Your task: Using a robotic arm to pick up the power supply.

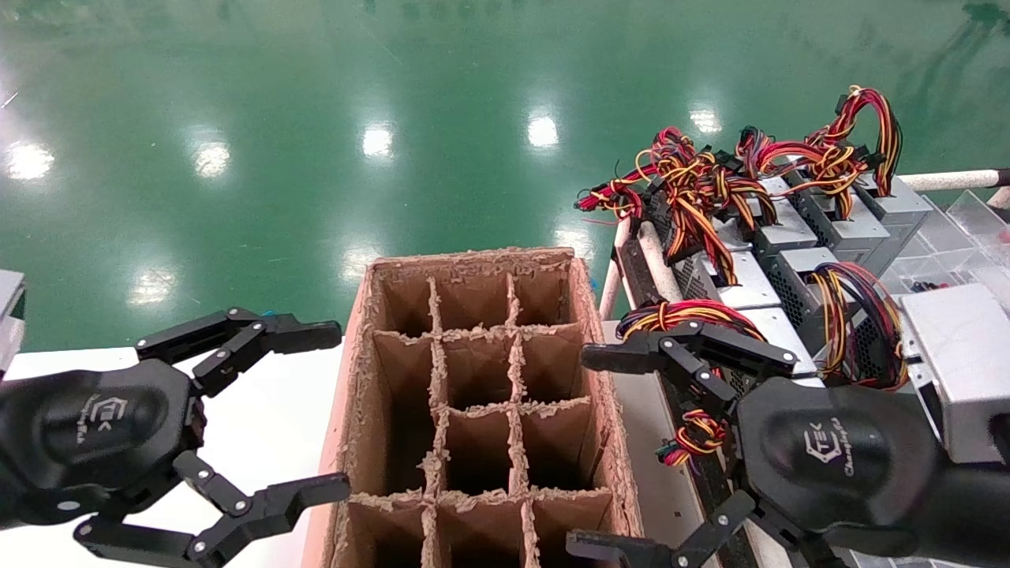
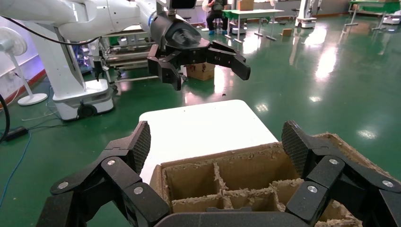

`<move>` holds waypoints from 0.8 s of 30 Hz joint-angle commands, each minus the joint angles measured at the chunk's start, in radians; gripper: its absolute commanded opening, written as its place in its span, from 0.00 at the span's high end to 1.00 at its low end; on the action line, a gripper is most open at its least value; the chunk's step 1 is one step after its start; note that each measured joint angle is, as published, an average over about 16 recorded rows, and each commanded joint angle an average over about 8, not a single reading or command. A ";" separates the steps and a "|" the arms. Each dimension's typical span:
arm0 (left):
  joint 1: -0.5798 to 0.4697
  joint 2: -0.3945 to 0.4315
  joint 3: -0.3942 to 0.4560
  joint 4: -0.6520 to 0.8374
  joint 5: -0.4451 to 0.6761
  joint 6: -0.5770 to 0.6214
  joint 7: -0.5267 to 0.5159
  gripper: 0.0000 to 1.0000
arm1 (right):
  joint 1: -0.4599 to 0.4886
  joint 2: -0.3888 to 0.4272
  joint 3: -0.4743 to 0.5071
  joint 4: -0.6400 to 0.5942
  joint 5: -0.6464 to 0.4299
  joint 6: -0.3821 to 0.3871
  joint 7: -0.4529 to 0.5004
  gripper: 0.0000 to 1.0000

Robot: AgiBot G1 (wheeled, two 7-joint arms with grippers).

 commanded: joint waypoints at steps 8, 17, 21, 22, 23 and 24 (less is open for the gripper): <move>0.000 0.000 0.000 0.000 0.000 0.000 0.000 0.00 | 0.003 0.002 -0.002 -0.006 -0.002 -0.001 -0.002 0.00; 0.000 0.000 0.000 0.000 0.000 0.000 0.000 0.00 | 0.005 0.002 -0.002 -0.008 -0.003 -0.001 -0.003 0.00; 0.000 0.000 0.000 0.000 0.000 0.000 0.000 0.00 | 0.005 0.003 -0.003 -0.008 -0.003 -0.002 -0.003 0.00; 0.000 0.000 0.000 0.000 0.000 0.000 0.000 0.00 | 0.005 0.003 -0.003 -0.009 -0.003 -0.002 -0.003 0.00; 0.000 0.000 0.000 0.000 0.000 0.000 0.000 0.00 | 0.005 0.003 -0.003 -0.009 -0.003 -0.002 -0.003 0.00; 0.000 0.000 0.000 0.000 0.000 0.000 0.000 0.00 | 0.006 0.003 -0.003 -0.009 -0.003 -0.002 -0.003 0.00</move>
